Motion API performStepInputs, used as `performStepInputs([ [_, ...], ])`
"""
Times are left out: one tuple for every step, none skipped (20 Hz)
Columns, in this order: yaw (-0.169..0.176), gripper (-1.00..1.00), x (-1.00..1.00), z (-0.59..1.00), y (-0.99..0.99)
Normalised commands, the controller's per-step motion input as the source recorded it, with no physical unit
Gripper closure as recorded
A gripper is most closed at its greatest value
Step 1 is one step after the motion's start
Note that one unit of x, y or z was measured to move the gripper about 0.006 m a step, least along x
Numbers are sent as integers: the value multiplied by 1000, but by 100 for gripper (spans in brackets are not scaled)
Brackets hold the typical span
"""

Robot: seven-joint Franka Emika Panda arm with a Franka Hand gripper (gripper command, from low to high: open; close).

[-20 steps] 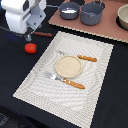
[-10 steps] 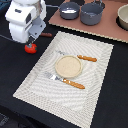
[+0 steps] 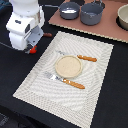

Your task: Place the fish, sausage, and tomato into the frying pan.

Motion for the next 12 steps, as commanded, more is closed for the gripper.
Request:
performStepInputs([
  [35, -100, -583, -531, 34],
  [31, -100, -534, -494, 43],
  [30, -100, -426, -431, 66],
  [27, -100, -269, -366, 31],
  [16, -100, -114, -323, 17],
  [10, -100, -11, -291, 20],
  [6, -100, 0, -254, 34],
  [11, -100, 0, -217, 20],
  [10, -100, 0, -249, 3],
  [9, -100, 0, -257, 0],
  [6, 100, 0, -240, 0],
  [2, 100, 0, -209, 29],
])
